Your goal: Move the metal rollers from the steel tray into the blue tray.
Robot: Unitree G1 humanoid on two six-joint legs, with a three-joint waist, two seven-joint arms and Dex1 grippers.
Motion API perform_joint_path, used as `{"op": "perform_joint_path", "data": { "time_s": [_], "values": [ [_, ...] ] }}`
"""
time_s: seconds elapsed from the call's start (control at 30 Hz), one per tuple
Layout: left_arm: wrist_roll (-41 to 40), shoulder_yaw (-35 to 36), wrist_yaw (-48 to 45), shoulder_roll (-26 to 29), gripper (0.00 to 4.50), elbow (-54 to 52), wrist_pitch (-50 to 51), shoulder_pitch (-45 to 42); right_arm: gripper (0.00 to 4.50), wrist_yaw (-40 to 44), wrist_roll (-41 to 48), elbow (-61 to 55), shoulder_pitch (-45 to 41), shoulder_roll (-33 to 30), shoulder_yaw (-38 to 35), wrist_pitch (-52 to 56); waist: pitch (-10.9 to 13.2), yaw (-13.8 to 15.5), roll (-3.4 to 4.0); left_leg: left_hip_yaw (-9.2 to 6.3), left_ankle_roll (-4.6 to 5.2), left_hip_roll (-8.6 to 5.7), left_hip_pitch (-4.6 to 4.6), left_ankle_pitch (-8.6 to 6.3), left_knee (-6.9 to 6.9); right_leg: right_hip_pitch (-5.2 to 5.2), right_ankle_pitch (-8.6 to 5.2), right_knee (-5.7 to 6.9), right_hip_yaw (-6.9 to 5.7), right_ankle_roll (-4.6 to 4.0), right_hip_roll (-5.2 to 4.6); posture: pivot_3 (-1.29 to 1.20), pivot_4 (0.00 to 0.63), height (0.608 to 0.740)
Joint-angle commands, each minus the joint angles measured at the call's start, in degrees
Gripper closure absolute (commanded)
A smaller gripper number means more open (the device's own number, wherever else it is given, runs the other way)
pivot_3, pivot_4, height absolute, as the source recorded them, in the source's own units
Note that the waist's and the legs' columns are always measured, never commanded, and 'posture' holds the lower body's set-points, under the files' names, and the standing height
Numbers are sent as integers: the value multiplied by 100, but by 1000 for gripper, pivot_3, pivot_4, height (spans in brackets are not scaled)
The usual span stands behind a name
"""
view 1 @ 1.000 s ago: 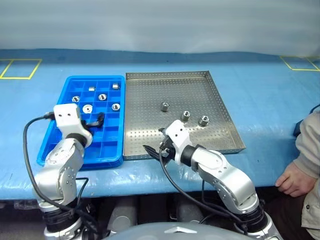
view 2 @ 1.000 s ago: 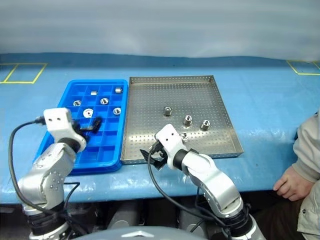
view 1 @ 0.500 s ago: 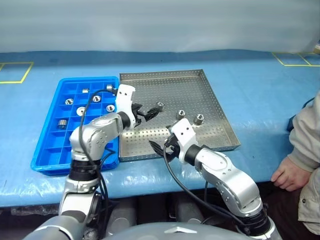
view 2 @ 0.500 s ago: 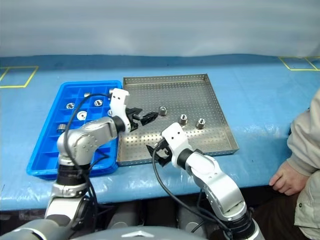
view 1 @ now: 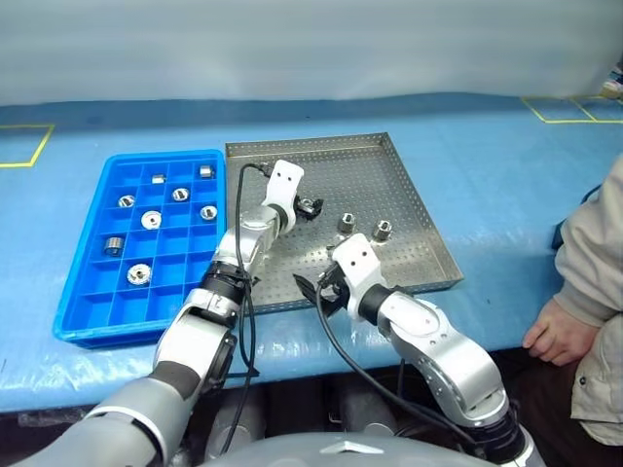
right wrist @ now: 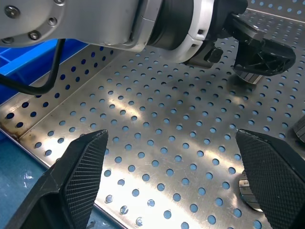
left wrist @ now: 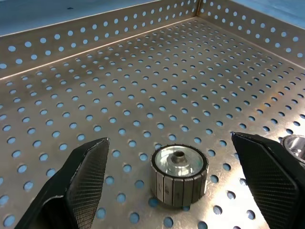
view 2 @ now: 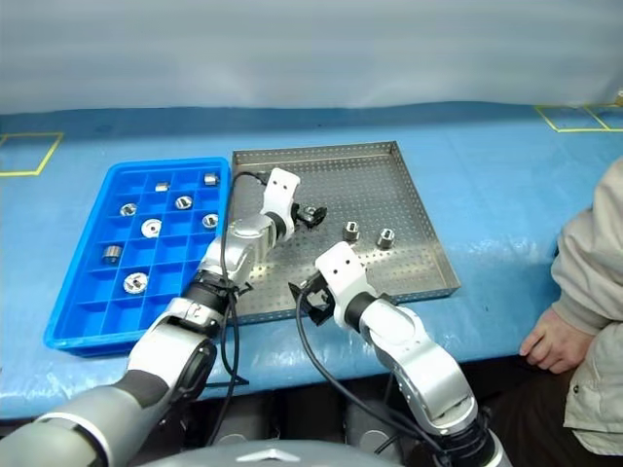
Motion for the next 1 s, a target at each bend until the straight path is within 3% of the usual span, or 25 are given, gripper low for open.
{"op": "perform_joint_path", "data": {
  "time_s": [0.03, 0.3, 0.4, 0.6, 0.7, 1.0],
  "values": [
    [128, 157, 3, -109, 15, 638, -563, -346, 0, -37, -36, -239, -11, 50, 11, -144, 0, -24, 0, 1, 0, 0, -1, 0, 0, 0, 1, 0, 0, 1, 0, -120, 150, 740],
    [223, 393, -73, -231, 15, 1633, -706, -633, 0, -91, -116, -254, 21, 110, 31, -158, -1, -71, -1, 1, 3, 0, -2, -2, 1, -1, 3, -1, -1, 6, -2, -141, 150, 740],
    [291, 427, -63, -215, 576, 1661, -696, -657, 0, -99, -133, -241, 45, 124, 12, -165, -1, -85, -1, 2, 3, 0, -1, -2, 3, 0, 4, 0, 0, 7, -2, -135, 150, 740],
    [236, 486, -308, -107, 2635, 1070, -548, -533, 0, -82, -134, -159, 12, 168, 29, -174, -1, -87, -1, 2, 3, 1, -2, -2, 3, 0, 5, 1, 0, 8, -3, -102, 150, 740],
    [22, 671, -295, -3, 2791, 64, -254, -261, 0, -22, -131, -117, -67, 169, 72, -168, 0, -109, -1, 2, 3, 7, -5, -2, 2, -5, 5, 2, 2, 7, -3, -79, 150, 740],
    [-23, 1329, 664, 500, 2791, -5783, 1024, 2202, 0, 368, -10, 82, -559, 231, 301, -212, 0, -51, 2, 2, -2, 37, -6, 0, -2, -10, 21, 5, 6, -21, -6, 32, 150, 740]
  ]
}}
